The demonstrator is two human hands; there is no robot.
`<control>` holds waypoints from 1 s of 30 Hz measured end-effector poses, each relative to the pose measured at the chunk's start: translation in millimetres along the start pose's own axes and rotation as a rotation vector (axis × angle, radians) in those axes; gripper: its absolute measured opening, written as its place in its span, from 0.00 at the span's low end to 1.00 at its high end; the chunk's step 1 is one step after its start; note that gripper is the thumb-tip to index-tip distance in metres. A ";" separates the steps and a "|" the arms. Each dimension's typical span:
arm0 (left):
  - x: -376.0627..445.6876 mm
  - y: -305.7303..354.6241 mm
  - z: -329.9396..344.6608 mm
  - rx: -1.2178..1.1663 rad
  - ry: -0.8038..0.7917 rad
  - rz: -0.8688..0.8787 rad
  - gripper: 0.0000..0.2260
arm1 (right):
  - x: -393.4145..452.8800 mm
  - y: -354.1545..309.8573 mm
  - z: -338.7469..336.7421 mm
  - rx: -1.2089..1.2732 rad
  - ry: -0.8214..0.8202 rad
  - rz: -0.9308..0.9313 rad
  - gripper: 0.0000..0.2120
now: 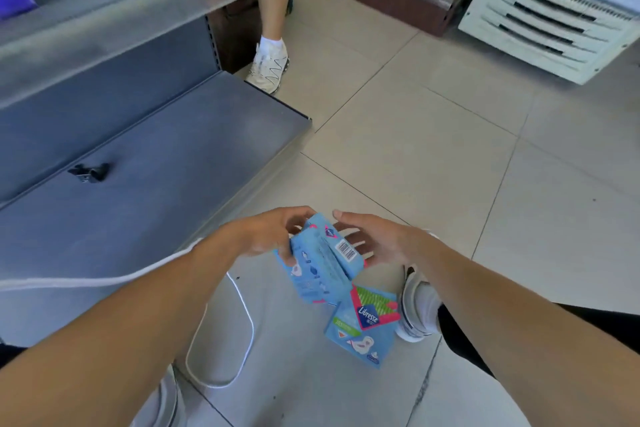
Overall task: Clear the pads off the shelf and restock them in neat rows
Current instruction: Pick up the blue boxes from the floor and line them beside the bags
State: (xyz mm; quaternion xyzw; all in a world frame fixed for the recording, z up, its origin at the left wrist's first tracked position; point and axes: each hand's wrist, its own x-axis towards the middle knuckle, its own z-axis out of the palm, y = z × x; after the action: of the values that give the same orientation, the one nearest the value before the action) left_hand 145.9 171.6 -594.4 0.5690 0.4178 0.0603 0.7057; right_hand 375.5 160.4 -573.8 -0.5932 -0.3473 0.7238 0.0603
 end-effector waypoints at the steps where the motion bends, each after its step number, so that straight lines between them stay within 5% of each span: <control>1: -2.4 6.1 2.9 -0.052 -0.032 0.028 0.31 | -2.4 4.3 0.3 0.098 -0.083 0.011 0.37; 4: -5.8 12.0 7.3 -0.180 -0.078 0.074 0.31 | -12.0 18.2 9.8 0.329 -0.394 -0.028 0.28; 10: -8.5 5.4 10.4 -0.365 -0.121 0.133 0.31 | -15.4 32.6 11.4 0.361 -0.446 0.026 0.29; 15: -5.0 1.1 10.3 -0.298 -0.051 0.114 0.29 | -6.6 39.4 11.9 0.428 -0.323 0.023 0.29; 20: -9.3 -1.3 6.3 -0.459 0.103 -0.132 0.22 | -7.2 34.8 3.3 0.559 -0.079 0.007 0.22; 25: -9.4 1.1 11.0 -0.560 0.148 -0.124 0.22 | 4.2 31.9 0.1 0.316 0.152 -0.139 0.20; 30: -7.1 -1.2 9.3 -0.463 0.367 -0.095 0.21 | -4.2 21.5 2.3 0.306 0.112 -0.277 0.15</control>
State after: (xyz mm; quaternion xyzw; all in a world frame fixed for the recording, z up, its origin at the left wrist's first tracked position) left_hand 146.9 160.2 -591.7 0.3525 0.5397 0.2226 0.7314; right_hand 381.6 141.1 -582.5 -0.5631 -0.3078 0.7187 0.2679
